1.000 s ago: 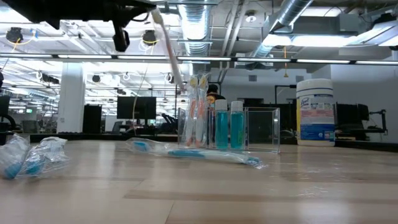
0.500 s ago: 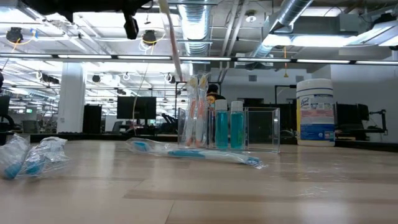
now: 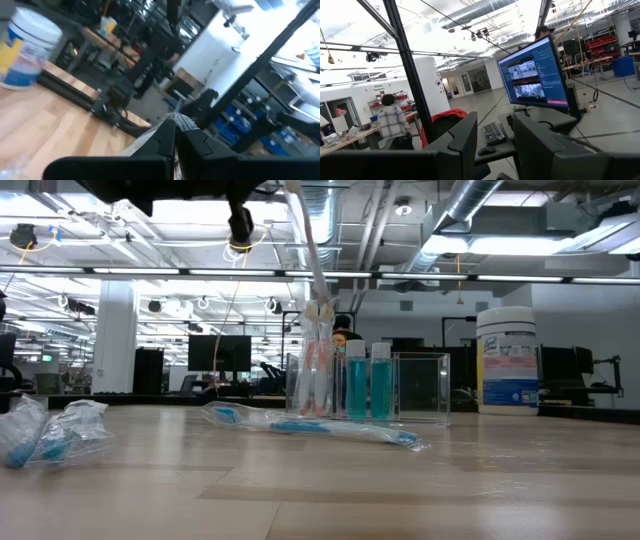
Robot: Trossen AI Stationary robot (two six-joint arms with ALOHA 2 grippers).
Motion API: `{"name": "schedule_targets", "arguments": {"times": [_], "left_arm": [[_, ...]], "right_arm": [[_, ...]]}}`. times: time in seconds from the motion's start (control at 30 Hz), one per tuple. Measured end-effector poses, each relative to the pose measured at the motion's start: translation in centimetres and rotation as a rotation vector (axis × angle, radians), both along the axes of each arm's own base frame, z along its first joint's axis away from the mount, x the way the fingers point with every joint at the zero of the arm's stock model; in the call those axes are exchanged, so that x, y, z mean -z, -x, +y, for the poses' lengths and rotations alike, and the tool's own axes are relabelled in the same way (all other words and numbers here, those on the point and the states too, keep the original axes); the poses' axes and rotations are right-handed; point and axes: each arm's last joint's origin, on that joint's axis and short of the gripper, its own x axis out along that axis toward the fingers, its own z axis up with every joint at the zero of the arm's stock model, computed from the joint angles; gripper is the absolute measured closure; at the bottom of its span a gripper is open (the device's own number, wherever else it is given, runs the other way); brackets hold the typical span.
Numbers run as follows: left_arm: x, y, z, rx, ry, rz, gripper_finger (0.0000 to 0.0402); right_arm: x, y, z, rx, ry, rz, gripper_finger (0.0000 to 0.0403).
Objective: Pick & Place toothbrushing station
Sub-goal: Put the orange toothbrush into the transparent organizer
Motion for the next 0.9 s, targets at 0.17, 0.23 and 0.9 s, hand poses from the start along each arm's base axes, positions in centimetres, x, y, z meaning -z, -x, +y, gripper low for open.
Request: {"name": "schedule_targets", "arguments": {"times": [0.17,0.23,0.9], "left_arm": [[0.7,-1.0,0.1,0.035,0.008,0.04,0.0401],[1.1,-1.4,0.2,0.061,0.01,0.056,0.0401],[3.1,-1.4,1.6,0.092,0.015,0.198,0.0401]], "right_arm": [[0.0,0.0,0.0,0.0,0.0,0.0,0.0285],[0.0,0.0,0.0,0.0,0.0,0.0,0.0285],[0.0,0.0,0.0,-0.004,0.001,0.001,0.0285]]}}
